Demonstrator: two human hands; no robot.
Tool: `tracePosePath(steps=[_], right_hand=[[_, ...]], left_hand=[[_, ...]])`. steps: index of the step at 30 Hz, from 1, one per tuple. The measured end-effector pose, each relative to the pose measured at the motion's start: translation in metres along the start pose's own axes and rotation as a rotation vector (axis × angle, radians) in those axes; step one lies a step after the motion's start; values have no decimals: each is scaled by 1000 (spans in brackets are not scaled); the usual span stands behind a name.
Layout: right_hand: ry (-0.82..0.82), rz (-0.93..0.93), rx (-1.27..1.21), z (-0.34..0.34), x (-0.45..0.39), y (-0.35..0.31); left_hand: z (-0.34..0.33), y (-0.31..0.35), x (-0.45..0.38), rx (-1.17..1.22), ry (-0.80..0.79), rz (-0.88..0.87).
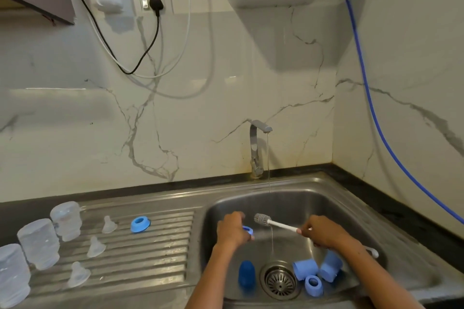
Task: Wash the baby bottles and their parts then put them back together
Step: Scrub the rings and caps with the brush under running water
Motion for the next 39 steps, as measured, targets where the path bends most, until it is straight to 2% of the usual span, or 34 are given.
tracePosePath(steps=[3,8,14,18,24,36,39], right_hand=[[112,43,57,5,4,-17],[192,57,36,10,19,-57],[182,63,-63,-10,21,-112],[159,77,-59,-31,22,-118],[119,76,-66,-41,12,-108],[97,53,-72,-41,3,-99],[94,39,-79,-37,-1,-97]], left_hand=[[15,9,-2,149,74,-43],[64,-4,13,340,199,24],[131,-88,45,355,415,224],[153,-131,61,354,526,312],[162,-159,65,289,542,360],[156,-165,61,251,484,398],[159,-159,63,191,556,347]])
Point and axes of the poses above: each hand's wrist, its own x-axis away from the middle knuckle, its own z-axis out of the back of the hand, y = z × x, the point moved 1 cm from there along -x, towards the middle knuckle, and after that the axes turned 5 degrees about y, right-handed, at the moved point
